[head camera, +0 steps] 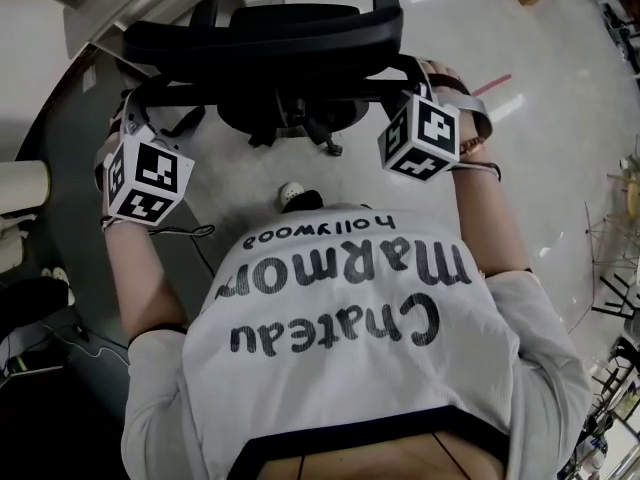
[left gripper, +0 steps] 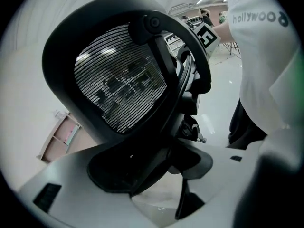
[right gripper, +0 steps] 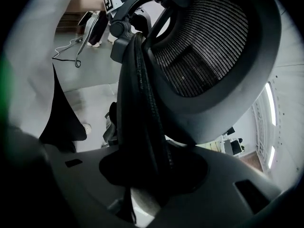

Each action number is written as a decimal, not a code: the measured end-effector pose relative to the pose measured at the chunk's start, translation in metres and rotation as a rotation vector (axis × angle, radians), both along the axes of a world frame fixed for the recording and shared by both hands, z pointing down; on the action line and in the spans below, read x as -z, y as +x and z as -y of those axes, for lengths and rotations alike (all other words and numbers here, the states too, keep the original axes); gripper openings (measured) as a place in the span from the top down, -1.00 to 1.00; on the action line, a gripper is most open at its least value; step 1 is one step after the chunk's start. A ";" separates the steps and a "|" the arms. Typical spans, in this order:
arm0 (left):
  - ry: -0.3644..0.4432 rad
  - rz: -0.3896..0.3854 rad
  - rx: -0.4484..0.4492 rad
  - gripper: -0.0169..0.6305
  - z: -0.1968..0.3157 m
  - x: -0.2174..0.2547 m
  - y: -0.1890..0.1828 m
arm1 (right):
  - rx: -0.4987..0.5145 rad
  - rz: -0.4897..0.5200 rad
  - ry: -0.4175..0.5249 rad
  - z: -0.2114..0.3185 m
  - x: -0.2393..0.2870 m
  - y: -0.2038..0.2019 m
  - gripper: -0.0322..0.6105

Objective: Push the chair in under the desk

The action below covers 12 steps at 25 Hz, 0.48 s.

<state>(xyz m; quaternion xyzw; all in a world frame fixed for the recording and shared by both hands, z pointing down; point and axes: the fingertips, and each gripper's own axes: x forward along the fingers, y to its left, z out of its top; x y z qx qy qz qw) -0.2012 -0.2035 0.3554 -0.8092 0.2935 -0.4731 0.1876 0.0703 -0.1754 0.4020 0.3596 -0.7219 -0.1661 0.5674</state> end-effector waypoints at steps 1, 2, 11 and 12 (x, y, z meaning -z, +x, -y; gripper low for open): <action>0.000 -0.001 0.017 0.09 -0.001 0.000 -0.006 | 0.020 0.003 0.002 0.004 0.000 -0.007 0.36; 0.000 -0.002 0.034 0.09 -0.001 -0.001 -0.013 | 0.038 0.004 0.003 0.008 0.000 -0.013 0.36; 0.006 -0.019 0.172 0.08 -0.009 -0.002 -0.068 | 0.166 -0.005 0.004 0.038 -0.001 -0.067 0.35; 0.007 -0.025 0.182 0.08 -0.009 -0.002 -0.072 | 0.177 -0.006 0.002 0.041 -0.001 -0.071 0.35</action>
